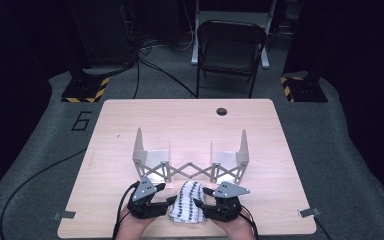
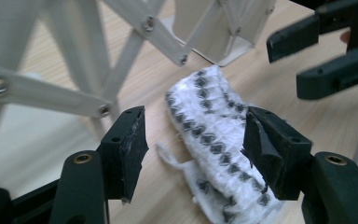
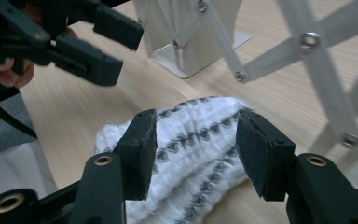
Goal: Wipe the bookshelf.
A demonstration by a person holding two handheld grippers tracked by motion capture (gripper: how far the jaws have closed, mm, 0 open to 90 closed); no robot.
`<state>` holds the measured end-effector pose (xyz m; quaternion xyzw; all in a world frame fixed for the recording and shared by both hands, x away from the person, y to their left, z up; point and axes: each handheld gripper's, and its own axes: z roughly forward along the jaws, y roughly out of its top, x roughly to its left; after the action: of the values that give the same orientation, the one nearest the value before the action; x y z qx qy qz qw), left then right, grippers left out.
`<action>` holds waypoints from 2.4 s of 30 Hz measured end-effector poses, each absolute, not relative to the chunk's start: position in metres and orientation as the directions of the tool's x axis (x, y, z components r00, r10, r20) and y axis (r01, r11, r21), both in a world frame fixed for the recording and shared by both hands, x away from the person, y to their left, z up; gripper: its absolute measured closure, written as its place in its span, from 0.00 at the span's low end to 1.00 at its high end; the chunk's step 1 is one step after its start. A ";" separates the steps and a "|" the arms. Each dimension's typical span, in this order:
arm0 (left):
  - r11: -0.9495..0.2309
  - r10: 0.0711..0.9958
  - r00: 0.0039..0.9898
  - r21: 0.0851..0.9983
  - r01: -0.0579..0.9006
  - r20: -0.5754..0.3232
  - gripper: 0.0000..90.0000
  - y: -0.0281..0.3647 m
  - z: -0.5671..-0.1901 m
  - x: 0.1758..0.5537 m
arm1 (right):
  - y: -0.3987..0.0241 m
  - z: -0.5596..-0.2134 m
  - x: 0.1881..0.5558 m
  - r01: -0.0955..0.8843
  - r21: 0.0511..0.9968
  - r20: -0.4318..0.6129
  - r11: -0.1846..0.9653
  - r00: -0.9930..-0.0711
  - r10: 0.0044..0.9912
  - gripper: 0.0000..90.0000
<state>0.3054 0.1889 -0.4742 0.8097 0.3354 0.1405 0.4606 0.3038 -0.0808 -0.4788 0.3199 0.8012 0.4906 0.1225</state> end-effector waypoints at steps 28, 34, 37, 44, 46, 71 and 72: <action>-0.560 0.513 0.856 0.727 0.398 -0.073 0.30 0.134 -0.517 0.326 | -0.142 -0.482 0.303 0.445 0.875 0.178 0.188 -0.658 0.731 0.53; -0.584 0.525 0.851 0.723 0.369 -0.011 0.36 0.132 -0.520 0.321 | -0.153 -0.485 0.302 0.456 0.873 0.185 0.175 -0.641 0.745 0.53; -0.577 0.542 0.840 0.727 0.372 0.000 0.43 0.133 -0.520 0.319 | -0.158 -0.486 0.300 0.466 0.870 0.193 0.164 -0.626 0.756 0.53; -0.562 0.597 0.803 0.717 0.413 0.005 0.70 0.136 -0.516 0.322 | -0.169 -0.489 0.297 0.477 0.867 0.198 0.147 -0.599 0.776 0.53; -0.559 0.615 0.788 0.709 0.430 0.007 0.76 0.139 -0.513 0.326 | -0.173 -0.491 0.296 0.485 0.865 0.210 0.131 -0.586 0.783 0.53; -0.310 0.788 0.607 0.917 0.250 0.101 0.81 0.191 -0.401 0.312 | -0.182 -0.499 0.297 0.504 0.860 0.243 0.078 -0.539 0.807 0.53; -0.314 0.793 0.600 0.914 0.255 0.105 0.81 0.192 -0.403 0.312 | -0.182 -0.499 0.297 0.508 0.858 0.250 0.070 -0.533 0.808 0.53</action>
<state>0.3122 0.1921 -0.4031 0.7592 0.3450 0.2843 0.4731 0.2971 -0.1822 -0.4990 0.4596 0.7160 0.5039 0.1489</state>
